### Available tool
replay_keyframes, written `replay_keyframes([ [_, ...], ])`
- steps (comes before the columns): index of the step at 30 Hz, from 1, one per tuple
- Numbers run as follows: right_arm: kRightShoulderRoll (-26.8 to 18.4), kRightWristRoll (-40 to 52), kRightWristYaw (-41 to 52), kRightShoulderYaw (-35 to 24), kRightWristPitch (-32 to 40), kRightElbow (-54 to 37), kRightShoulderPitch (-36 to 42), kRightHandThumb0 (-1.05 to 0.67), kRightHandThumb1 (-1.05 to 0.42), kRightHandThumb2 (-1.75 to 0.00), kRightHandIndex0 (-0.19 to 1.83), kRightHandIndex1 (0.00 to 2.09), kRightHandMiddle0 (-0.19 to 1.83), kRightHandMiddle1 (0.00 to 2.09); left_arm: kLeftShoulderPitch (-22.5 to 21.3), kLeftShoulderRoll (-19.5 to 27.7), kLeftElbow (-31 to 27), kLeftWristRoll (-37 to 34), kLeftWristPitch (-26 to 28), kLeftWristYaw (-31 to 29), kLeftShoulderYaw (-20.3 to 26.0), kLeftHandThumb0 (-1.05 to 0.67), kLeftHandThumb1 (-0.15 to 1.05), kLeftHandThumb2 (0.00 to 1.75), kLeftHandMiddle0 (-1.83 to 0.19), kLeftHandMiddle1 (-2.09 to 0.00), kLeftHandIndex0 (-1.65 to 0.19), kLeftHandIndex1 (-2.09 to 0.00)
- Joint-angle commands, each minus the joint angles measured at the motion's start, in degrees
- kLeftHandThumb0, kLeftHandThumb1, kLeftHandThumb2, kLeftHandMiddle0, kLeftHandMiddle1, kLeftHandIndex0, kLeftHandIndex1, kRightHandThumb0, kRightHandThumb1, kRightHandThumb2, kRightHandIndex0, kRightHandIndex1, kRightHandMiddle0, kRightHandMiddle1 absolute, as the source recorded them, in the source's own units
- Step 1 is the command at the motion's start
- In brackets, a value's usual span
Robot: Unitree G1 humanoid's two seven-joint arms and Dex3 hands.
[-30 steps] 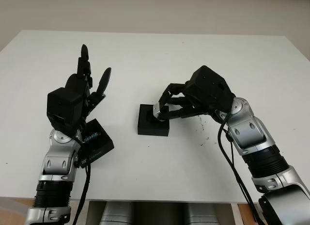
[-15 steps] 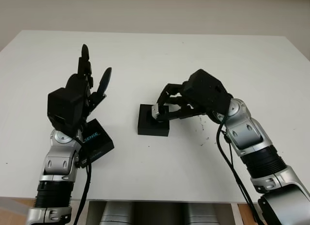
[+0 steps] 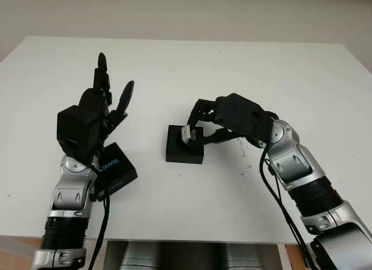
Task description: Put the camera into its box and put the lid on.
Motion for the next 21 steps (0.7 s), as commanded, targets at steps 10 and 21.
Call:
replay_keyframes([
  [10, -2.12, -3.64, 1.71, 1.11, 1.80, -0.44, -0.03, -0.39, -0.96, -0.05, 0.41, 0.09, 0.28, 1.80, -0.05, -0.03, -0.61, 0.40, -0.20, 0.08, -0.42, -0.77, 1.05, 0.45, 0.19, 0.00, 0.19, 0.00],
  [21, -2.24, -3.79, 2.63, 0.91, 2.81, -0.41, -1.64, -0.38, -0.95, -0.05, 0.41, 0.09, 0.26, 1.78, -0.19, -0.21, -0.68, 0.28, 0.23, 0.24, -0.53, -0.77, 1.05, 0.45, 0.19, 0.00, 0.19, 0.00],
])
